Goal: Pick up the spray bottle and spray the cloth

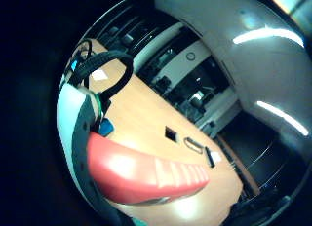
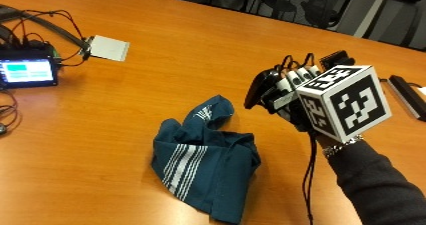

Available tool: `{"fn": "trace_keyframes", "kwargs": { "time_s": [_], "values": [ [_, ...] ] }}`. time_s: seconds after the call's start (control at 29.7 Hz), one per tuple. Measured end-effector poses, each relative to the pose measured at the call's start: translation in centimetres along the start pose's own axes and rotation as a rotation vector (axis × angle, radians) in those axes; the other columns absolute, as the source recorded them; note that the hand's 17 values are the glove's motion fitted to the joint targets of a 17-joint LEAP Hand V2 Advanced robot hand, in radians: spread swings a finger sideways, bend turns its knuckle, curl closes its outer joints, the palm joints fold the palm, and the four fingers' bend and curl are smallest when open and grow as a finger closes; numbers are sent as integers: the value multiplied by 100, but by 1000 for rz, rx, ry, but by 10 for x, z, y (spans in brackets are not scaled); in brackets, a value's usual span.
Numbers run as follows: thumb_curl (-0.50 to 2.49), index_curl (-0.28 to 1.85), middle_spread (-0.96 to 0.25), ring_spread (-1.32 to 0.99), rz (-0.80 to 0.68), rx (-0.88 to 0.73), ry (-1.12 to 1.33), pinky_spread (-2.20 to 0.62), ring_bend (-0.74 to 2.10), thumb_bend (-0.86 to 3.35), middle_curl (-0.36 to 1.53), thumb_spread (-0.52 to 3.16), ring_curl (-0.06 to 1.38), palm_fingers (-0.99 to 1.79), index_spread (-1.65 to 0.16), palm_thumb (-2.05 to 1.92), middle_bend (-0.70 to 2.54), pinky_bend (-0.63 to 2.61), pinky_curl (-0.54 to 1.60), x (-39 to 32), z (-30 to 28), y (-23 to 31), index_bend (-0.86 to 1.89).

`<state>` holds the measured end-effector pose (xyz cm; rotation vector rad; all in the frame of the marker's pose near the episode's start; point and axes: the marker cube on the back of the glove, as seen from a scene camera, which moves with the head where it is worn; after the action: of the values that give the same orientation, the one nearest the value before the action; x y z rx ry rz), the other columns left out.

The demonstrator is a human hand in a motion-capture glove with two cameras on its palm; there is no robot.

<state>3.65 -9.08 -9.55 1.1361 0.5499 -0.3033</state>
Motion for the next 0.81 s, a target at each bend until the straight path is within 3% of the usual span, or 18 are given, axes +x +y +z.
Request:
{"fn": "trace_keyframes", "kwargs": {
  "time_s": [0.51,0.64,0.81],
  "values": [
    [47,46,-21,-17,-360,-61,156,-27,74,-1,58,124,51,124,-28,75,54,55,46,-63,15,28,15],
    [46,46,-21,-17,-344,-70,142,-27,73,-1,58,124,51,124,-28,75,54,55,46,-64,7,37,15],
    [46,46,-22,-18,-203,-19,63,-27,73,-1,58,125,50,124,-28,75,53,55,46,-48,-31,14,15]
  ]
}}
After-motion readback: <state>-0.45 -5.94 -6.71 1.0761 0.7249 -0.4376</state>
